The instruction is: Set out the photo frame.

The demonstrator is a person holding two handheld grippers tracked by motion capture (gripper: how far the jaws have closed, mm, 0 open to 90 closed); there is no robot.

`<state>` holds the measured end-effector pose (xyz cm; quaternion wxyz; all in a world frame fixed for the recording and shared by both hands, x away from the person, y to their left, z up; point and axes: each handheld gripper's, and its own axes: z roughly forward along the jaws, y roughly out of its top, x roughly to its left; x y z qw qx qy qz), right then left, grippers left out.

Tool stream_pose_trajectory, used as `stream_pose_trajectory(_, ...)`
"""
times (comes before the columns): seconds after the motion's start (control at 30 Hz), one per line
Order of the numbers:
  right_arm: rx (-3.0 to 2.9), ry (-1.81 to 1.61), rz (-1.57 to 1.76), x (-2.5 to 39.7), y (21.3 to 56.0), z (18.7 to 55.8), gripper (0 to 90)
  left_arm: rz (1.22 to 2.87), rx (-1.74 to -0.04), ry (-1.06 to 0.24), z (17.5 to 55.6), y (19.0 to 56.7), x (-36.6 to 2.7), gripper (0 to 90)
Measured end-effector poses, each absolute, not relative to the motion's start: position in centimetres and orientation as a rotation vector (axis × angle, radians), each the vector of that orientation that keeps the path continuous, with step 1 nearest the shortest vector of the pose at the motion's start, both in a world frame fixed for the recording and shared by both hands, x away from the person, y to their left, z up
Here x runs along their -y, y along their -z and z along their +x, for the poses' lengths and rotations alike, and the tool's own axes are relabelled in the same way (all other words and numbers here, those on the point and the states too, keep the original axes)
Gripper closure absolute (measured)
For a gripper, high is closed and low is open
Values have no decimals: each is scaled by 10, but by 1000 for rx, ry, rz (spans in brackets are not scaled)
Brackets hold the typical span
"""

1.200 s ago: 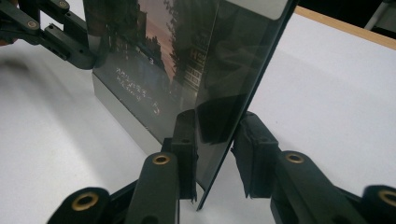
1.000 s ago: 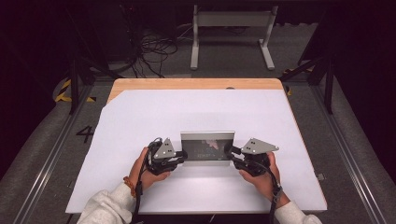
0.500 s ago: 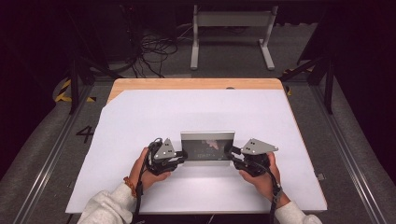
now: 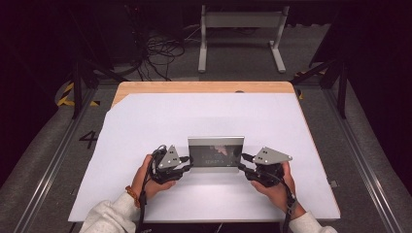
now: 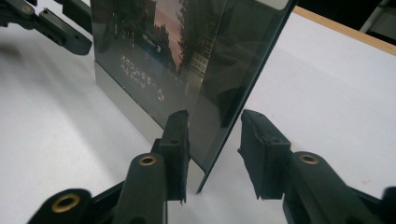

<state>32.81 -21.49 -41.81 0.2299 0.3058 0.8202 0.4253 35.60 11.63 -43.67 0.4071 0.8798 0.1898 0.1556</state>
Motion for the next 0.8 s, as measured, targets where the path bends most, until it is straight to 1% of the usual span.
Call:
stream_pose_trajectory(0.07,-2258,-1160,834,216,418,325,605,2216,-480,-398,353,436,-120,666)
stream_pose_trajectory(0.37,-2274,-1110,783,220,418,315,539,2196,-502,-408,340,436,-133,597)
stream_pose_trajectory(0.53,-2292,-1069,752,223,420,308,496,2197,-520,-414,334,439,-141,534)
stream_pose_trajectory(0.63,-2303,-1047,744,227,422,304,470,2215,-537,-435,329,441,-145,468)
stream_pose_trajectory(0.73,-2308,-1044,748,231,425,302,434,2229,-541,-440,324,444,-150,451)
stream_pose_trajectory(0.8,-2304,-1033,752,233,427,301,407,2237,-542,-440,321,445,-153,416)
